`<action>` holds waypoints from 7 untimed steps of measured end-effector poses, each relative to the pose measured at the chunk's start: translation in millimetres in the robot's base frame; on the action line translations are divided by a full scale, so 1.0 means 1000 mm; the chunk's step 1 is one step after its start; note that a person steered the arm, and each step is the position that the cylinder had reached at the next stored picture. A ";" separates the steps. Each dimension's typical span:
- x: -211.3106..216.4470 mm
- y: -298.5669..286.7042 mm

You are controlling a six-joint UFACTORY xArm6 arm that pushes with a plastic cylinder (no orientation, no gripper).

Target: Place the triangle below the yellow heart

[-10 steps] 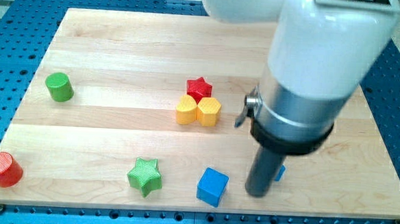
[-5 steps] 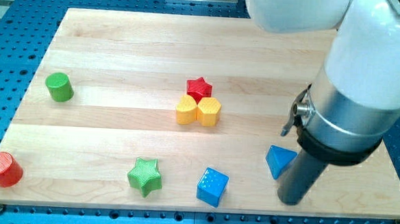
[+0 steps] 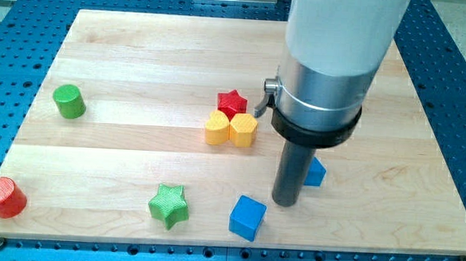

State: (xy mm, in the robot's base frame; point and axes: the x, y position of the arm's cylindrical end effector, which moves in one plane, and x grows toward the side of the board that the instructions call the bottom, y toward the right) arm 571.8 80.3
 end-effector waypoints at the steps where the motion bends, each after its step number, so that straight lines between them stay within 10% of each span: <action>1: 0.005 0.057; 7: -0.034 0.026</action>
State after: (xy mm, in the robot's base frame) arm 538.2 106.8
